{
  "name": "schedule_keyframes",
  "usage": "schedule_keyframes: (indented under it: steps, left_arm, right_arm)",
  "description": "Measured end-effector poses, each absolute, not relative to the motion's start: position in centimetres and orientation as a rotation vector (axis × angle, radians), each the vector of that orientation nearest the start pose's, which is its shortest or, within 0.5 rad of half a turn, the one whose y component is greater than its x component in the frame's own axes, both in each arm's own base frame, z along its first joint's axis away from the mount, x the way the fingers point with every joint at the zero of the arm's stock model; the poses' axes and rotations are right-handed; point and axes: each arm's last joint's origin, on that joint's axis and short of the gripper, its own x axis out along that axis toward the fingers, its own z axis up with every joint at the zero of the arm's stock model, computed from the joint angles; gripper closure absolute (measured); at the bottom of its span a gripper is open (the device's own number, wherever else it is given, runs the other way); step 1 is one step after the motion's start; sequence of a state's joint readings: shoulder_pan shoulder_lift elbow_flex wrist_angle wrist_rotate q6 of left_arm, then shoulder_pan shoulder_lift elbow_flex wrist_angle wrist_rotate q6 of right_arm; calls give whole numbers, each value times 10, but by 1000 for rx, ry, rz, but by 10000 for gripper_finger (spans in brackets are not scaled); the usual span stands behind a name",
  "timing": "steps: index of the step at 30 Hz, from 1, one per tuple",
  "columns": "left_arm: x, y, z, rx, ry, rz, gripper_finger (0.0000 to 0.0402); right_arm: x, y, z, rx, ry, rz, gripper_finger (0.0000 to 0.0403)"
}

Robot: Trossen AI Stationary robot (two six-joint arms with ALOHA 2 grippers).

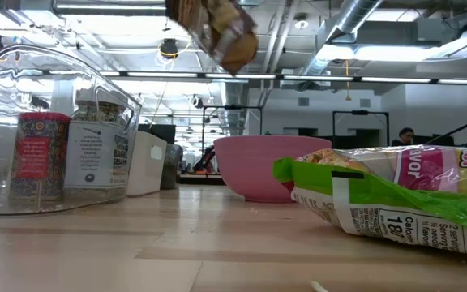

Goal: Pick & Place Food Item
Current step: Put the orange spice pack into the transparent bin

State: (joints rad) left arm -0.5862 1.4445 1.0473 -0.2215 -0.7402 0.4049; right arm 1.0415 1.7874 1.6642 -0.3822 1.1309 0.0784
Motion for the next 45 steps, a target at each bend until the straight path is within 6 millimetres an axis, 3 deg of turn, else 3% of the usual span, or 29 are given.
schedule_keyframes:
  steps: [16,23,29,37,45]
  left_arm:
    - [225,-151,278,739,594,315,401]
    - [201,-154,287,716,575,302,401]
    - [171,-140,305,668,591,216,401]
    - [143,-113,307,468,830,53,401]
    - [131,-110,297,274,1085,-14,401]
  right_arm:
    - [219,332,352,-376,232,-85,159]
    - [219,332,352,-376,232,-85,159]
    - [219,332,352,-376,232,-85,159]
    - [219,332,352,-376,232,-86,159]
    - [224,329,352,-374,235,-101,159]
